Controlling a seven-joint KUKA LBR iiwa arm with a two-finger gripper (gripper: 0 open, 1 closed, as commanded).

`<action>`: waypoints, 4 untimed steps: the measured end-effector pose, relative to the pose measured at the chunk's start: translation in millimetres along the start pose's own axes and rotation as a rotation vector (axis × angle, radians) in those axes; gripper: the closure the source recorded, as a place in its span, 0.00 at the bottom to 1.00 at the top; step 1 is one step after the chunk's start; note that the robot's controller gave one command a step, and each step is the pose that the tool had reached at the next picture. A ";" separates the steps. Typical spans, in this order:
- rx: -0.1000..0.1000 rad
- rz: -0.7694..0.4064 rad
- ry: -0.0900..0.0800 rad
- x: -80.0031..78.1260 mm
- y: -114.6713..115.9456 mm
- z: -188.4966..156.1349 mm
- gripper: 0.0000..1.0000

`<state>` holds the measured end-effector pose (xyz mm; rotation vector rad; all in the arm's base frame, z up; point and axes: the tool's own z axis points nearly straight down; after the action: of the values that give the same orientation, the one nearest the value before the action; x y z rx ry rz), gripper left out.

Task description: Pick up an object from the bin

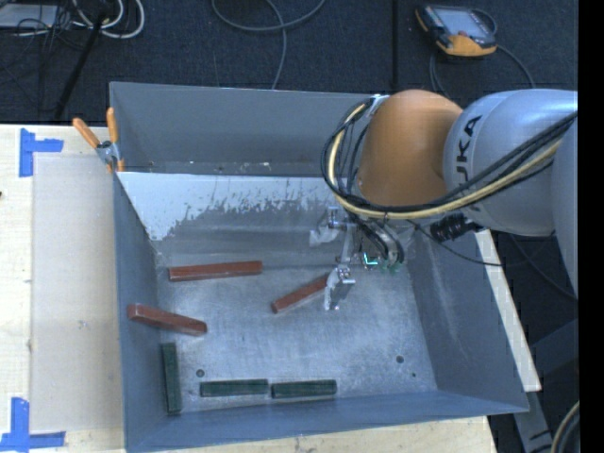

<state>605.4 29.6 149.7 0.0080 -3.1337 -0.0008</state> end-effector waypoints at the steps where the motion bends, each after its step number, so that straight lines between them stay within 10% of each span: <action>1: 0.000 0.000 -0.002 -0.4 0.0 -2.1 0.00; 2: 0.001 -0.081 -0.011 2.1 6.8 8.0 0.00; 3: 0.000 -0.202 -0.021 -10.1 -0.4 72.3 1.00; 4: 0.000 -0.201 -0.021 -10.1 -0.5 72.3 1.00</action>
Offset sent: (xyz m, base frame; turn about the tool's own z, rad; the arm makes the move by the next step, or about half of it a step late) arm -0.0092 0.0167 -0.0252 -0.1812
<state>615.0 29.2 77.2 0.3244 -3.1380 -0.0027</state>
